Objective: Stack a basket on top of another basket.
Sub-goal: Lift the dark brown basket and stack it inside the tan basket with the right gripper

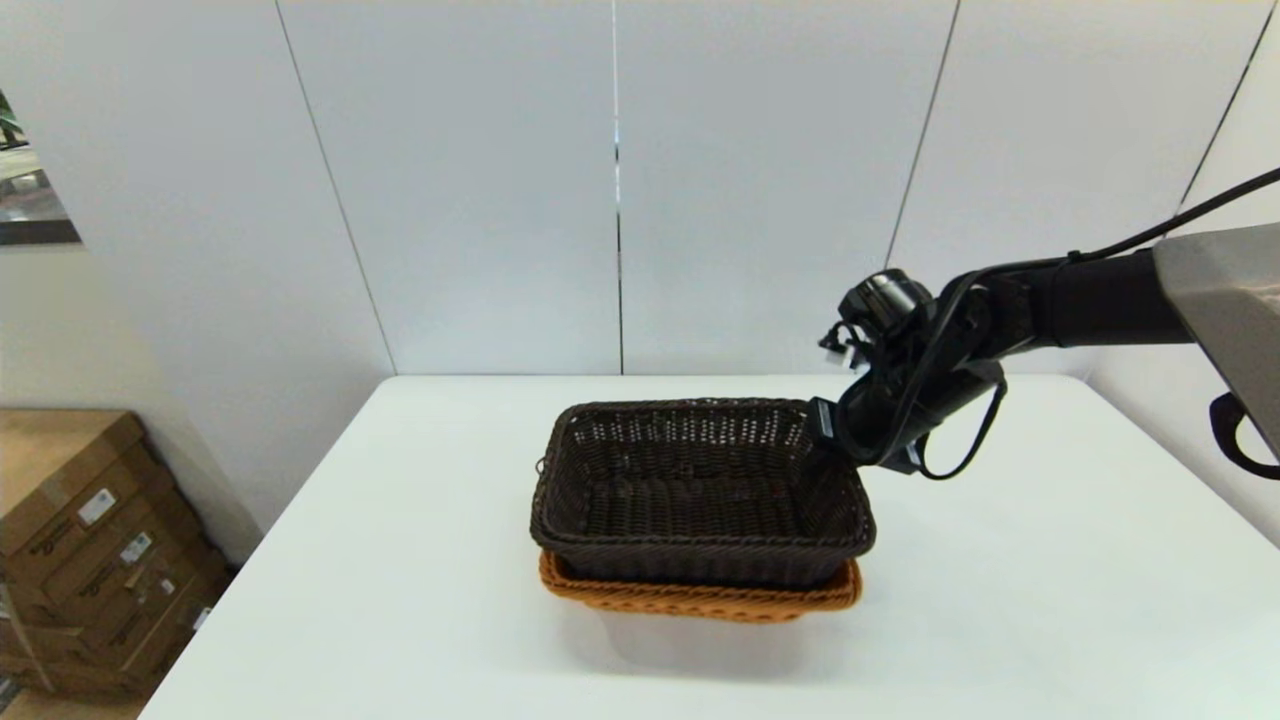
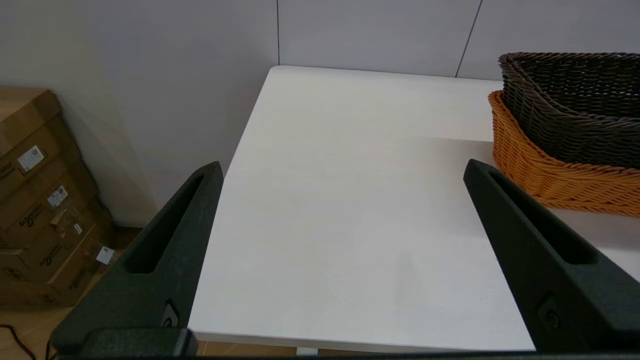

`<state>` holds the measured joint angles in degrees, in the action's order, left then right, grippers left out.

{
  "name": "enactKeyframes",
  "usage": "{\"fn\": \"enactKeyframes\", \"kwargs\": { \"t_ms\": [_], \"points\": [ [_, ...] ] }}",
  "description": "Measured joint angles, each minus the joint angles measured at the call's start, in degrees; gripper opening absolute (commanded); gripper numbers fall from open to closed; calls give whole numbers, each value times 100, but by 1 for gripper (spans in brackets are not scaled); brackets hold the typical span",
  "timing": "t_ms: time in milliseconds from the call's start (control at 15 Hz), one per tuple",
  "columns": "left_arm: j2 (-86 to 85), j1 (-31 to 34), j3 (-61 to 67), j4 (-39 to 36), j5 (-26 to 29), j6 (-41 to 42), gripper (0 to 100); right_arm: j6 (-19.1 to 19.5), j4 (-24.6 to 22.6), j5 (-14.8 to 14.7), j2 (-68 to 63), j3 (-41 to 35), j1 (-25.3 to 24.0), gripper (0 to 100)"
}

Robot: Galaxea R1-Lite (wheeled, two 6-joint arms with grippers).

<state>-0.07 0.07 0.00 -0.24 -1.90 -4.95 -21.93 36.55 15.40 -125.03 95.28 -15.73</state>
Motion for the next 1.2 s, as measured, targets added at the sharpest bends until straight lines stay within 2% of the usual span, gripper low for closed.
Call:
{"fn": "enactKeyframes", "kwargs": {
  "t_ms": [467,533,733,933,1200],
  "points": [
    [0,0,0,0,0,-1,100,74,-13,-16,46,2,21,0],
    [0,0,0,0,1,-1,100,77,-11,-16,48,2,21,100],
    [0,0,0,0,1,0,100,96,-15,-10,50,-2,21,100],
    [0,0,0,2,0,-1,100,104,-11,-160,48,-2,18,100],
    [0,0,0,0,0,0,100,116,-9,-221,77,-5,49,100]
  ]
}}
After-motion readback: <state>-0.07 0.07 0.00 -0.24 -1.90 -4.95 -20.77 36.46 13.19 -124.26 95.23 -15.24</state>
